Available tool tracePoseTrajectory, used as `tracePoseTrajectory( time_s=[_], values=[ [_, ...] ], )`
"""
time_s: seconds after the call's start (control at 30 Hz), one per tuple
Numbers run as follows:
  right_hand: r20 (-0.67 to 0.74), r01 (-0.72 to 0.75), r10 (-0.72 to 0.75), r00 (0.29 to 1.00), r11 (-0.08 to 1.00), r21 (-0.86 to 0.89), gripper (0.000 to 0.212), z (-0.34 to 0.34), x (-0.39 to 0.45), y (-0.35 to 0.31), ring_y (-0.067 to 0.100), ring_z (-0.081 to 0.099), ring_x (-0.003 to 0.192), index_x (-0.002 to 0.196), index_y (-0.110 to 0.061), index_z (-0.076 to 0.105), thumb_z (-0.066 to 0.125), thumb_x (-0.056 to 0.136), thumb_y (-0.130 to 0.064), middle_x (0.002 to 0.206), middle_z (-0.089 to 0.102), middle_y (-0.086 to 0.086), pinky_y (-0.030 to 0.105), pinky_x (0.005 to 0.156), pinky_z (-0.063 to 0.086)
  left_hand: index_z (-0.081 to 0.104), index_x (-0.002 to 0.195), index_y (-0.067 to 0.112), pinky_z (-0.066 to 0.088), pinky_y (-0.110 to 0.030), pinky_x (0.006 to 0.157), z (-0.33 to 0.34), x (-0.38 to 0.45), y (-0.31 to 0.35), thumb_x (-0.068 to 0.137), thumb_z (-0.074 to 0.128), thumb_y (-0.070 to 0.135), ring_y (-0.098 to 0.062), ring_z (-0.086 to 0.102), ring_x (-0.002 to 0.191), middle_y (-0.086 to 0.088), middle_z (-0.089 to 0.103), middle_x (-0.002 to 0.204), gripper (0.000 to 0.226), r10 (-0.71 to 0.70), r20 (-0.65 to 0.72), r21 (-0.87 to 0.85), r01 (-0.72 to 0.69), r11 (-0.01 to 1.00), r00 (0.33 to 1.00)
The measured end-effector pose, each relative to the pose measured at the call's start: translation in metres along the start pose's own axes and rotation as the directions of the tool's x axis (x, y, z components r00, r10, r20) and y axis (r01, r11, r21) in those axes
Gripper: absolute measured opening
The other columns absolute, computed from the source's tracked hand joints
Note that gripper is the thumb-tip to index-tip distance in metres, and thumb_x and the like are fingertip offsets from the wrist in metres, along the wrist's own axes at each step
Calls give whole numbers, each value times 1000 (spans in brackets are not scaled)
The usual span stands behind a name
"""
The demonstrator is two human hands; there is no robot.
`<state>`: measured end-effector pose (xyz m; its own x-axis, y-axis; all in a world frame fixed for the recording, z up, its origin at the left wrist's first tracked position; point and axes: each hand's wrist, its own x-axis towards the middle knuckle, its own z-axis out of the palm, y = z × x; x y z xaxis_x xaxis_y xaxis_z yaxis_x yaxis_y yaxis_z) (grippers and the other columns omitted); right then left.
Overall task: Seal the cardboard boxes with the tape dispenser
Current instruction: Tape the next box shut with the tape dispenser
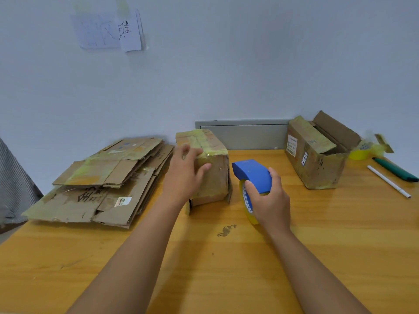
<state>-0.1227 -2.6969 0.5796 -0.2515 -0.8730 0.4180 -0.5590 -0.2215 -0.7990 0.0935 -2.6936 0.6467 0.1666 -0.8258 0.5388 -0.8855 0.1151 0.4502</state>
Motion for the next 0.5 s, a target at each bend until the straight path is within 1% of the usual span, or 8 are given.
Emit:
tracePoseTrajectory(
  time_s=[0.07,0.17,0.23,0.3,0.37,0.5],
  values=[
    [8,-7,7,1000,1000,9,74,-1,0,0,19,59,92,149,-25,35,65,88,-56,102,55,-7,40,70,55,53,132,26,47,-36,93,-1,-1,-1,95,62,39,-21,44,129,2,36,147,41,6,-16,-22,-7,1000,1000],
    [15,-7,6,1000,1000,16,74,-2,-1,-1,21,61,92,149,-25,36,65,88,-55,105,60,-3,43,72,56,54,131,19,44,-29,86,-2,-3,-2,96,62,32,-19,50,119,1,41,141,38,-16,-102,-77,8,997,995],
    [17,-17,17,1000,1000,26,74,-2,-1,-2,23,61,97,149,-25,36,65,87,-56,111,61,-1,46,78,55,54,128,14,41,-28,82,-5,-3,-1,96,63,28,-18,52,111,-2,44,136,36,-47,-156,-151,23,988,987],
    [24,-24,23,999,999,34,75,-3,-1,-3,24,60,100,149,-25,36,65,87,-55,114,60,-3,49,80,55,54,126,11,40,-28,82,-7,-5,-1,96,63,25,-18,52,108,-4,44,134,35,-58,-183,-191,23,981,981],
    [32,-29,28,999,999,41,75,-4,-1,-4,24,60,100,150,-25,35,65,88,-55,110,57,-6,49,80,55,54,126,10,41,-28,82,-7,-8,-2,96,62,25,-17,51,108,-6,44,134,34,-60,-182,-194,24,981,981],
    [42,-36,35,999,998,47,74,-4,1,-6,23,60,96,149,-25,37,65,87,-55,104,55,-7,48,78,56,56,127,15,44,-29,78,-5,-15,-8,97,62,24,-19,54,105,-4,46,134,32,-85,-142,-160,62,985,986]
  ],
)
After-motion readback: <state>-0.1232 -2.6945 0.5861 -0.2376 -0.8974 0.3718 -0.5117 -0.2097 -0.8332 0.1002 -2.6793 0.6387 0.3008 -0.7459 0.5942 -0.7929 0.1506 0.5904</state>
